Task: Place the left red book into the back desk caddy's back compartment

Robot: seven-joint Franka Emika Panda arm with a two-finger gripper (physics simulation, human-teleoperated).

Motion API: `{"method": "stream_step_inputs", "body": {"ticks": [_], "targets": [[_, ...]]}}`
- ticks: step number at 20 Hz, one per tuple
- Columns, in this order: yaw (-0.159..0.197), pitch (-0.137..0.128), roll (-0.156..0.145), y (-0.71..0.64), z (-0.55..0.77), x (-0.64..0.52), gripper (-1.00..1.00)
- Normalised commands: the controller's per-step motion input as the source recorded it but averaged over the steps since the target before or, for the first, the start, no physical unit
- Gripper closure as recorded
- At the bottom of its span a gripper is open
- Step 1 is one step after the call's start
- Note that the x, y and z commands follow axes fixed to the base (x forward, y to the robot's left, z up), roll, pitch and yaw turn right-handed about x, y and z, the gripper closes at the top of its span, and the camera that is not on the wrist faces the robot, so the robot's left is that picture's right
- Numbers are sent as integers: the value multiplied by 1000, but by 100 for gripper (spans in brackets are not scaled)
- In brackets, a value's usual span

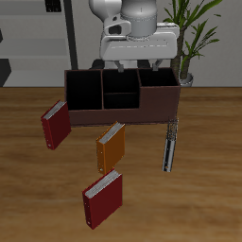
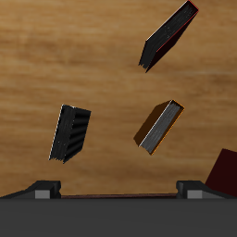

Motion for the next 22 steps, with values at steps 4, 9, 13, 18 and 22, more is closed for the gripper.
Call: {"method": "stream_step_inputs", "body": {"ticks": [4, 9, 13, 18, 22], "targets": [[11, -6, 14, 91, 9, -20, -100], [3, -3, 9, 93, 39, -9, -100], [0, 0, -3, -7, -12, 13, -100], [-8, 3, -20, -63, 31, 92, -100], [-12, -3, -20, -78, 51, 175, -100]]}}
